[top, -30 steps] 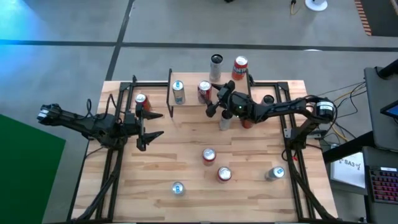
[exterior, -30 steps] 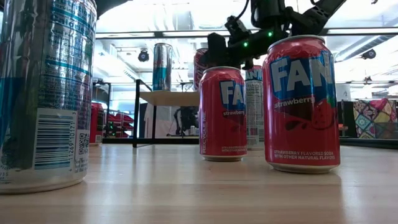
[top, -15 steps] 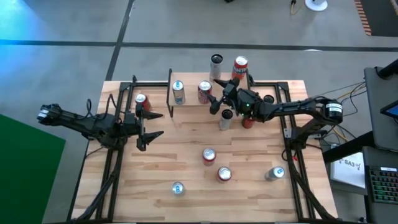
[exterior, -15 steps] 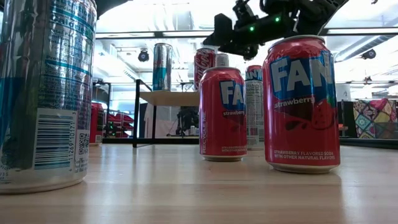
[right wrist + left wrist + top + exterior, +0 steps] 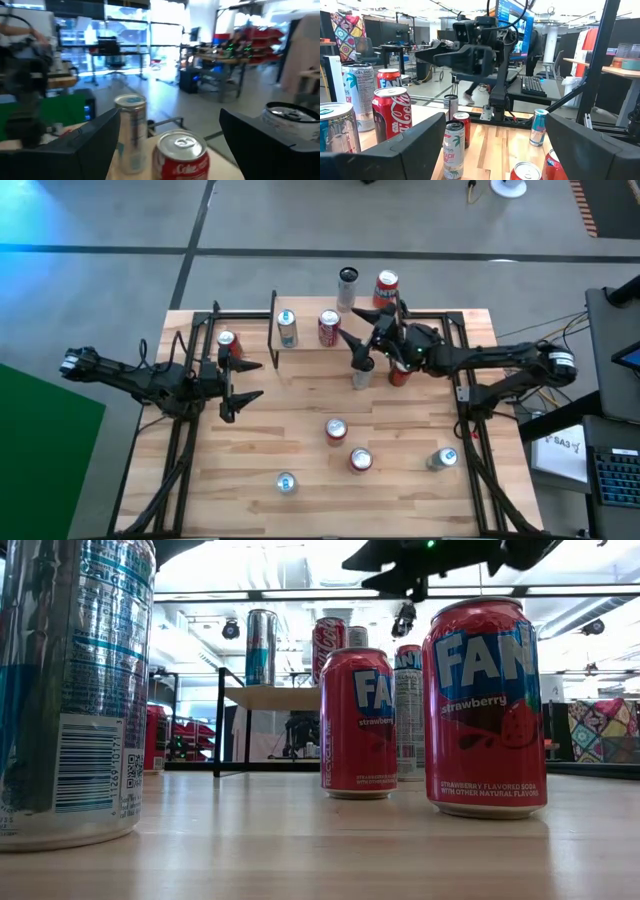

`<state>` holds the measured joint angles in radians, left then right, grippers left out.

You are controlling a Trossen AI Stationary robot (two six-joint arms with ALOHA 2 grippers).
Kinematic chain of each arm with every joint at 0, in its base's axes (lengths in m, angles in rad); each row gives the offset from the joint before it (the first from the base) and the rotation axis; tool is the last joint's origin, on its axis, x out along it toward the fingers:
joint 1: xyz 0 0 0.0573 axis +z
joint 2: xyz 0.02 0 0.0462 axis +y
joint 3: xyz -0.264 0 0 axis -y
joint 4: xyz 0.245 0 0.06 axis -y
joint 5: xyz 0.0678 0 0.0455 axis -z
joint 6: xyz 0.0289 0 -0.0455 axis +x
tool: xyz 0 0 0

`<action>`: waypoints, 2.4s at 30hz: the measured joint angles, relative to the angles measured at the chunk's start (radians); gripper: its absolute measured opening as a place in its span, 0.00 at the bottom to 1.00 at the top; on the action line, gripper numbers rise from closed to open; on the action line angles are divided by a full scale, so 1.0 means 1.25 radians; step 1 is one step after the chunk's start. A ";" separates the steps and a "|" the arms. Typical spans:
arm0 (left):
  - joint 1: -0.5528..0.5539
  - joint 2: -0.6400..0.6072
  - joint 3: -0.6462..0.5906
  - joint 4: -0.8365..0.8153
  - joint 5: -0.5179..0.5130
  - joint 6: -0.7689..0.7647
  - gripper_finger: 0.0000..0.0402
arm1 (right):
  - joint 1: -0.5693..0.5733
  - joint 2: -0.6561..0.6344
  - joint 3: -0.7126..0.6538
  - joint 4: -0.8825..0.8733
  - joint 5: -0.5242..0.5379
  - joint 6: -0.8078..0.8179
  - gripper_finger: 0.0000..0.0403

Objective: Place canned beverage on shelf
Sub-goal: Put the bottom left red black soda can on the shelf

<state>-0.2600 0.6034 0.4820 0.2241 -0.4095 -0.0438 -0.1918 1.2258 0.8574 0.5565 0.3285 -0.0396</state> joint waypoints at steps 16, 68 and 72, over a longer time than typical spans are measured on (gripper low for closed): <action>0.000 0.013 -0.001 -0.003 0.000 -0.016 0.81 | -0.002 0.012 0.198 -0.411 -0.053 0.033 0.29; 0.000 0.036 0.005 0.009 0.000 -0.011 0.81 | -0.086 0.267 0.476 -0.675 -0.058 -0.019 0.02; 0.000 0.036 0.005 0.009 0.000 -0.011 0.81 | -0.087 0.268 0.476 -0.673 -0.059 -0.019 0.02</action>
<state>-0.2601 0.6483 0.4881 0.2356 -0.4091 -0.0575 -0.3008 1.5608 1.4525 -0.2848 0.2549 -0.0631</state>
